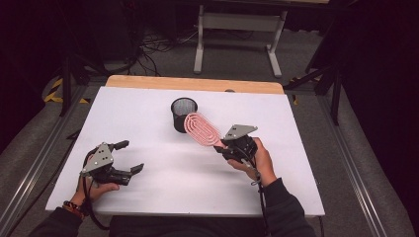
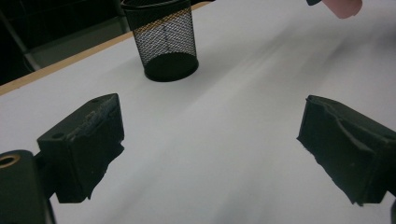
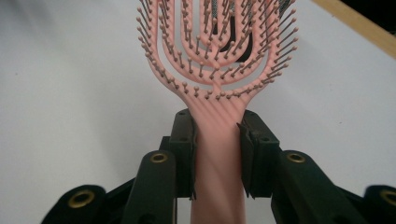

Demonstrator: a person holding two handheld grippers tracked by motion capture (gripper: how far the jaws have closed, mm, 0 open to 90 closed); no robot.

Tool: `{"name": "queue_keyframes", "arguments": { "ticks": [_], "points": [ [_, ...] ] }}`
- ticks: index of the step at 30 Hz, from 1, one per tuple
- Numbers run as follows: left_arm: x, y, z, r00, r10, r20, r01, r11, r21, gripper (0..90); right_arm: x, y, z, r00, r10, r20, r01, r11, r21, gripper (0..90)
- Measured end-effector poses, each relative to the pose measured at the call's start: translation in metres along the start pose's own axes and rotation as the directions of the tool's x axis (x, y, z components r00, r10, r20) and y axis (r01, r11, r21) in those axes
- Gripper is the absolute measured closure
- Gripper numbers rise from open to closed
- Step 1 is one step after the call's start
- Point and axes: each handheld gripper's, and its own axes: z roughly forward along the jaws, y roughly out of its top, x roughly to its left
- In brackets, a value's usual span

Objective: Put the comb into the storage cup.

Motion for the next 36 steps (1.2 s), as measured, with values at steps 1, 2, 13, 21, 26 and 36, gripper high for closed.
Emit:
{"name": "queue_keyframes", "arguments": {
  "ticks": [1, 2, 13, 21, 26, 36],
  "points": [
    [0.0, 0.001, 0.001, 1.0, -0.002, 0.005, 0.002, 1.0, -0.002, 8.0, 0.001, 0.001, -0.001, 0.9999, -0.003, 0.011, 0.003, 1.0, -0.016, 69.4],
    [-0.001, 0.001, 0.002, 0.9999, -0.004, 0.01, 0.004, 1.0, -0.002, 8.1, 0.001, 0.001, -0.001, 0.9999, 0.007, 0.014, -0.007, 0.999, -0.031, 69.3],
    [-0.009, 0.015, 0.02, 0.9982, -0.028, 0.053, 0.03, 0.9988, -0.038, 14.1, 0.01, 0.005, 0.003, 0.9999, 0.016, -0.001, -0.016, 0.994, -0.112, 69.3],
    [-0.016, 0.042, 0.043, 0.9874, -0.083, 0.134, 0.098, 0.9896, -0.105, 14.6, 0.018, 0.006, 0.008, 0.9995, 0.019, 0.024, -0.014, 0.983, -0.181, 69.3],
    [-0.023, 0.054, 0.06, 0.9801, -0.103, 0.17, 0.125, 0.9844, -0.124, 15.3, 0.025, 0.006, 0.012, 0.9986, 0.008, 0.052, 0.002, 0.979, -0.205, 69.3],
    [-0.021, 0.075, 0.087, 0.932, -0.268, 0.244, 0.321, 0.9227, -0.213, 17.3, 0.043, 0.005, 0.025, 0.9941, -0.013, 0.108, 0.041, 0.964, -0.263, 69.3]
  ]
}}
